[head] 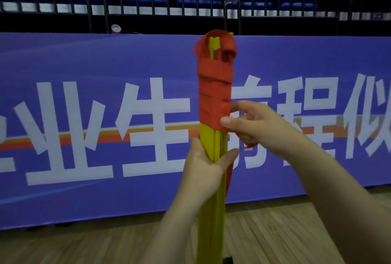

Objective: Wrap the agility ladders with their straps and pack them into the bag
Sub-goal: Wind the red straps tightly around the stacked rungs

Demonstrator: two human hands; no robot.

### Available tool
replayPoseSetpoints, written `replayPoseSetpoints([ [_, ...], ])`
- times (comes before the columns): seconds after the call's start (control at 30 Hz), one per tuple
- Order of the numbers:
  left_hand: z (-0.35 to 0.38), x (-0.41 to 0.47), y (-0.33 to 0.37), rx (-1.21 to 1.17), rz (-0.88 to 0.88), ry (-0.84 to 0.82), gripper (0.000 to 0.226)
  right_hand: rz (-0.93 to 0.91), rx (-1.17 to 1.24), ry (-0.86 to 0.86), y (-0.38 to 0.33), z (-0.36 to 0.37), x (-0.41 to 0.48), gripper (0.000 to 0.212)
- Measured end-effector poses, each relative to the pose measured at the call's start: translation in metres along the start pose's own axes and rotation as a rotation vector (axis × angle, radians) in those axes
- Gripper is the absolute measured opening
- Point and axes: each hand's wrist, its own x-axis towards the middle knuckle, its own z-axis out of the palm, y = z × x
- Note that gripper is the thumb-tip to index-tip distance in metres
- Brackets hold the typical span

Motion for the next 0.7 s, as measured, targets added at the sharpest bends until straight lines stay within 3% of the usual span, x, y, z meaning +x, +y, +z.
replayPoseSetpoints([
  [0.17,-0.028,0.002,0.022,0.128,-0.021,-0.073,0.035,-0.001,0.038,0.01,0.01,-0.02,-0.005,0.039],
  [0.3,-0.033,-0.001,0.031,-0.259,-0.165,-0.249,0.043,-0.057,0.099,0.021,0.017,-0.002,0.004,0.038],
  [0.43,-0.032,-0.003,0.019,-0.766,-0.261,-0.73,0.047,-0.145,0.281,-0.165,0.015,0.017,0.007,0.041],
  [0.53,-0.025,-0.004,0.009,-1.013,-0.289,-1.051,0.047,-0.124,0.308,-0.201,0.009,0.016,0.007,0.032],
  [0.63,-0.025,0.0,0.004,-1.034,-0.295,-1.131,0.049,-0.123,0.324,-0.151,0.003,0.018,0.003,0.012],
  [0.7,-0.032,0.004,0.002,-0.96,-0.281,-1.018,0.052,-0.114,0.297,-0.005,-0.007,0.02,-0.002,0.007],
])
